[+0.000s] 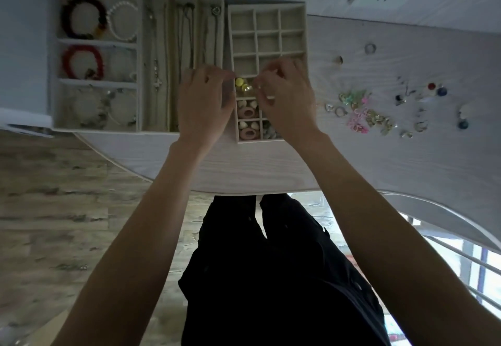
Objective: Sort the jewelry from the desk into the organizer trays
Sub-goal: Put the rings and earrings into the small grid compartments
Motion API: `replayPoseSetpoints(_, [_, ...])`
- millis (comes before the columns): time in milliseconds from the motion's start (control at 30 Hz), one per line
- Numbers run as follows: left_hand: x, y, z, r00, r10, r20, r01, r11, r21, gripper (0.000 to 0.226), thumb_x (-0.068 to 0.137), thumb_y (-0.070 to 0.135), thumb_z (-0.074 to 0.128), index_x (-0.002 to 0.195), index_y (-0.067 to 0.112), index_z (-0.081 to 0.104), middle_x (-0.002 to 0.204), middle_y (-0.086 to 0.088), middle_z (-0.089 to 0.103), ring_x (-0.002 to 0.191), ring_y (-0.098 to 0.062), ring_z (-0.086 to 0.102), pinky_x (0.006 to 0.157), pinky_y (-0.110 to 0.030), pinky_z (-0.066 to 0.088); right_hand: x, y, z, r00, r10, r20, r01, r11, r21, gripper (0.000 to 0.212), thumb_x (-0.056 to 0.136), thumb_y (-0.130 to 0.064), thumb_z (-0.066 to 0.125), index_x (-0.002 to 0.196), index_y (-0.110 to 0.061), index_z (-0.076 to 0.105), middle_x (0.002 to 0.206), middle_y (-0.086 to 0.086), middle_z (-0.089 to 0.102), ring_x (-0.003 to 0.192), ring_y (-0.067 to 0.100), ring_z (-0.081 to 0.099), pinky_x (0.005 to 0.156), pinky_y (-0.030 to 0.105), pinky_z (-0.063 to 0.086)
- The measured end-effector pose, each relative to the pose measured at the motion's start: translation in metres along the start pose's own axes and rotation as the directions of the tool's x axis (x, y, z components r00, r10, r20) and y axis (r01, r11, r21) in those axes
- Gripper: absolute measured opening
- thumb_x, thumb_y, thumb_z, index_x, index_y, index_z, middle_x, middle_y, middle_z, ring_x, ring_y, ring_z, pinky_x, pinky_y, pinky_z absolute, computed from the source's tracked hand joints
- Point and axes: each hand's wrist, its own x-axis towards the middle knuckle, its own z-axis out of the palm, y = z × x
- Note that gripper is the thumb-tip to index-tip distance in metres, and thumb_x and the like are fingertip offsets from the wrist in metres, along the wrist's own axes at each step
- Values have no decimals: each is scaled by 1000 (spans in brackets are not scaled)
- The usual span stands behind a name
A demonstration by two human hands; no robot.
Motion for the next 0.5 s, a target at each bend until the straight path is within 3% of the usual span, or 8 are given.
replayPoseSetpoints(133, [3,-3,-2,999,-27,34,27,1000,2,24,87,22,56,106,13,66,109,-11,62,105,-31,55,91,-39,39,11,-17,13,996,77,51,-68,985,-156,21,70,-31,77,72,-12,71,90,9,61,87,29,55,77,38,48])
replayPoseSetpoints(233, [4,-5,-1,999,1,48,-2,1000,26,25,85,21,58,106,13,67,109,-11,62,104,-32,54,90,-38,39,19,-19,13,988,126,93,-107,978,-180,29,72,-44,74,78,-15,72,95,7,60,93,27,53,83,36,43])
replayPoseSetpoints(500, [4,-7,5,997,83,7,-83,995,53,25,86,22,54,104,17,70,105,-7,63,102,-33,54,82,-39,43,29,-15,11,968,136,209,-86,970,-229,33,82,-49,61,96,-21,72,110,1,55,107,22,46,91,30,36])
